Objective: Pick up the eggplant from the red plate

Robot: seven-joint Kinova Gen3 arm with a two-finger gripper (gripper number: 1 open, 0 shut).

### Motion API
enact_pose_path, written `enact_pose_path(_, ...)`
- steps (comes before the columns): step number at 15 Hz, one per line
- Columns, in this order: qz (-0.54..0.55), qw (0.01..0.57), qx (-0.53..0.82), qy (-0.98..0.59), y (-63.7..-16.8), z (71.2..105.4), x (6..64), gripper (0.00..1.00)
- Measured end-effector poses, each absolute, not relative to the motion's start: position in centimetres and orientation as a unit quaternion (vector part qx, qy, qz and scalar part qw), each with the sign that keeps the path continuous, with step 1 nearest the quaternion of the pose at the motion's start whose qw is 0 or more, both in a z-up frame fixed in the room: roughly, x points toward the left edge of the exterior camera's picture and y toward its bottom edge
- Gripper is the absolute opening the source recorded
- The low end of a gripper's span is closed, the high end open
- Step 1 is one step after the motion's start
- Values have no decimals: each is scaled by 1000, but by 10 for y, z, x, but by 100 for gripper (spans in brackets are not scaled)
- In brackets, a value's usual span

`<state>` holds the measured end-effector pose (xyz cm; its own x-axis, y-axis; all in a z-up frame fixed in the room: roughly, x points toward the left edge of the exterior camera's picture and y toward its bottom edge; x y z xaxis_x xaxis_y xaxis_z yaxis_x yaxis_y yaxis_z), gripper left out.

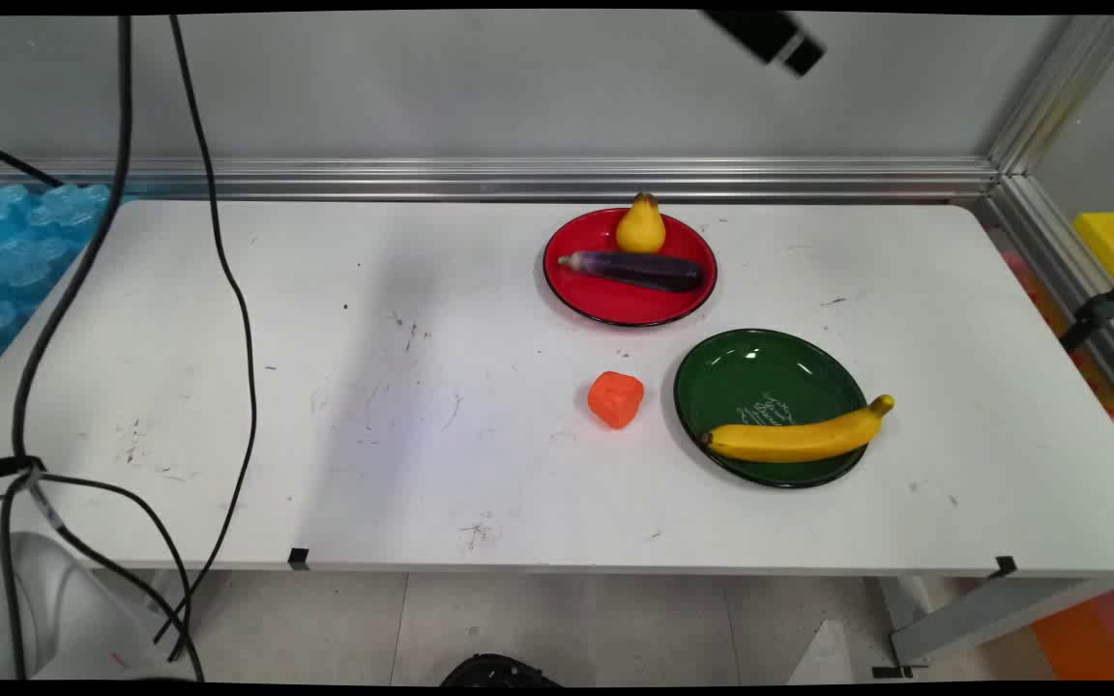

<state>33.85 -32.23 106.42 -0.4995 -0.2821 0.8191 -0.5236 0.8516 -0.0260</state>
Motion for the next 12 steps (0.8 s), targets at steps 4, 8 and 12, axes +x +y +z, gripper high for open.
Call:
enact_pose_path(4, 154, 394, 259, -868, -337, 1038, 348, 100)
enact_pose_path(8, 167, 352, 277, -878, -355, 1008, 355, 100)
enact_pose_path(12, 175, 311, 281, -891, -372, 976, 361, 100)
